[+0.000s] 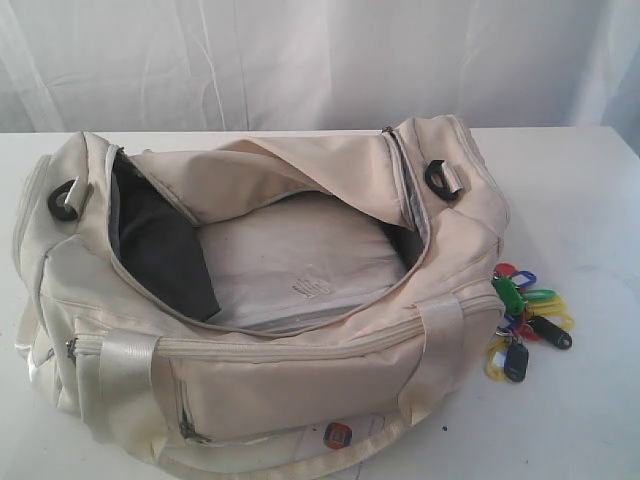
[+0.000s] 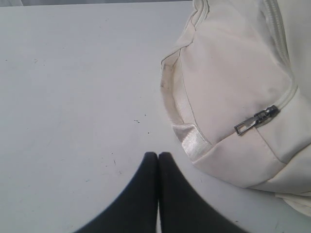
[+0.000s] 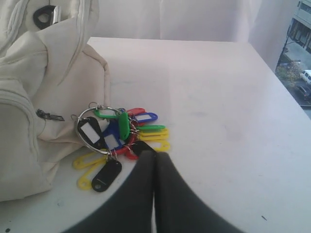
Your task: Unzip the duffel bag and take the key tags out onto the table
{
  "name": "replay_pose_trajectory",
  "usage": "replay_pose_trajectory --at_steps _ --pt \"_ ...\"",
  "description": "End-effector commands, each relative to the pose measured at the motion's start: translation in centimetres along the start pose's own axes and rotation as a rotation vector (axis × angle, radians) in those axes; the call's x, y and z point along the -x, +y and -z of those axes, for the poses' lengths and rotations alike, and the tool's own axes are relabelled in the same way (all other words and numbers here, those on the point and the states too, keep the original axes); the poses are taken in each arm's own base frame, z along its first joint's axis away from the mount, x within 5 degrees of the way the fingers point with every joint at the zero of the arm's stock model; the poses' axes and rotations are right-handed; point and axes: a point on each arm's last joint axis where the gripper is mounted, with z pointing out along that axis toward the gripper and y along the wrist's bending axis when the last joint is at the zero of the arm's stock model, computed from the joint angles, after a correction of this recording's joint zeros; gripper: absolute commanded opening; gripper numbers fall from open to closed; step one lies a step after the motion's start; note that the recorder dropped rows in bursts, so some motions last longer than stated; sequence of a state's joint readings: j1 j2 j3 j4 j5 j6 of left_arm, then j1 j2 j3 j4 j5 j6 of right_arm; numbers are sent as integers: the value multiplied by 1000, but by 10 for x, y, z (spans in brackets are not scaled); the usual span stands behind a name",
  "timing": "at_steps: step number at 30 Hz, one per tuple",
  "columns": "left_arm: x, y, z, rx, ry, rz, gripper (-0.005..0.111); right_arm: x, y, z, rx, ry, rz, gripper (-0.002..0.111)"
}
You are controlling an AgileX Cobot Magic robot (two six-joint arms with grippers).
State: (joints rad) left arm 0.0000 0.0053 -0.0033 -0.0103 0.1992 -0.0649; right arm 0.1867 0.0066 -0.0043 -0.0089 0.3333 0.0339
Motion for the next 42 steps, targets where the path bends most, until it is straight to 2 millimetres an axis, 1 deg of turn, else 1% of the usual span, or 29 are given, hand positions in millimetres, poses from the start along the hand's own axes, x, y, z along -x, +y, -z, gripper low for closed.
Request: replay_pose_trajectory --at_steps 1,42 --pt "-1 0 0 -3 2 8 0 1 0 0 3 -26 3 0" --pt "-1 0 0 -3 2 8 0 1 1 0 21 -22 7 0"
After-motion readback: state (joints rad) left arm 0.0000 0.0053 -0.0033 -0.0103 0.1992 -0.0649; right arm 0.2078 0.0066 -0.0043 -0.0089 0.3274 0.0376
